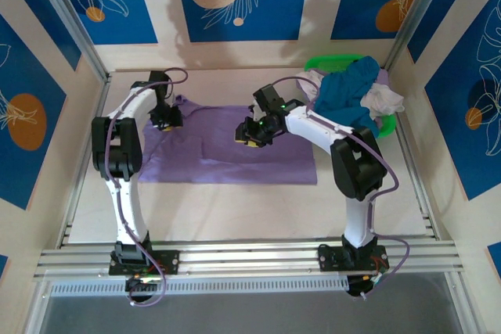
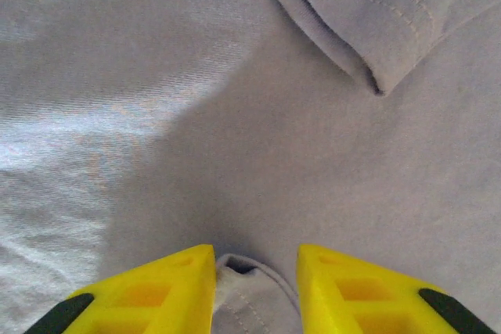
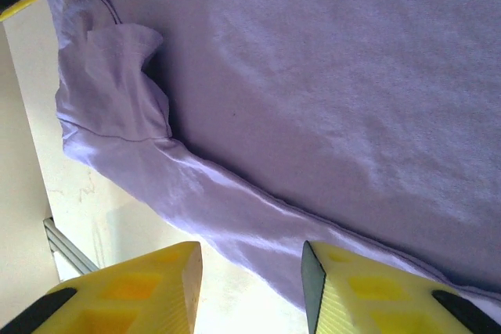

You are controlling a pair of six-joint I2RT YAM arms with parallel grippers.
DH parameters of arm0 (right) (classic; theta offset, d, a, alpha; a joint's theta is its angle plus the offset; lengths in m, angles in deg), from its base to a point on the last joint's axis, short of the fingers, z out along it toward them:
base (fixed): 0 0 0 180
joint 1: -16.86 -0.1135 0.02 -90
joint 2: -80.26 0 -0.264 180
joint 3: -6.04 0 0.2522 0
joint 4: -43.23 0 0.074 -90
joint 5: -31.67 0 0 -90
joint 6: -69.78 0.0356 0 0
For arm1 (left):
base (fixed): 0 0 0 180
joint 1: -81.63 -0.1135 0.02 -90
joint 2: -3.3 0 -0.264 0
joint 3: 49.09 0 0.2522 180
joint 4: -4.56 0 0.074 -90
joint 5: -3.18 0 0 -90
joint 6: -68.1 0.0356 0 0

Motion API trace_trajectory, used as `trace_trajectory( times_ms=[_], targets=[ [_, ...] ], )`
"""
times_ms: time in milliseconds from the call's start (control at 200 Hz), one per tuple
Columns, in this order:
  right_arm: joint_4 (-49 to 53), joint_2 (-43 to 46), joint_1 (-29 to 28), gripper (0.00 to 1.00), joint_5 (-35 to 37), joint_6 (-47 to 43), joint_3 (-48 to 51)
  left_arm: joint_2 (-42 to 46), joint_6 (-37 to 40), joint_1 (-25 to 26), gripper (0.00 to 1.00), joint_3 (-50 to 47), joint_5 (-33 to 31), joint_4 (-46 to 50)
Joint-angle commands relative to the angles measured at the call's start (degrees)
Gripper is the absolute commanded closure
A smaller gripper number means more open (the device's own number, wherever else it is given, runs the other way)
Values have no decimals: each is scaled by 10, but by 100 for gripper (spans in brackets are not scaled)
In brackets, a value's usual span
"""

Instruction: Fold and stack the t-shirts

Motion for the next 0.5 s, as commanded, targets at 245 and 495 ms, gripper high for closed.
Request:
trace_trajectory(
  times_ms=[245,495],
  targets=[
    [-26,-67,-24,59,-52,30,-56,-7,32,-11,69,-9,15,15],
    [-55,-105,-26,59,-84,62,-92,1,35,-17,92,-26,27,6]
  ],
)
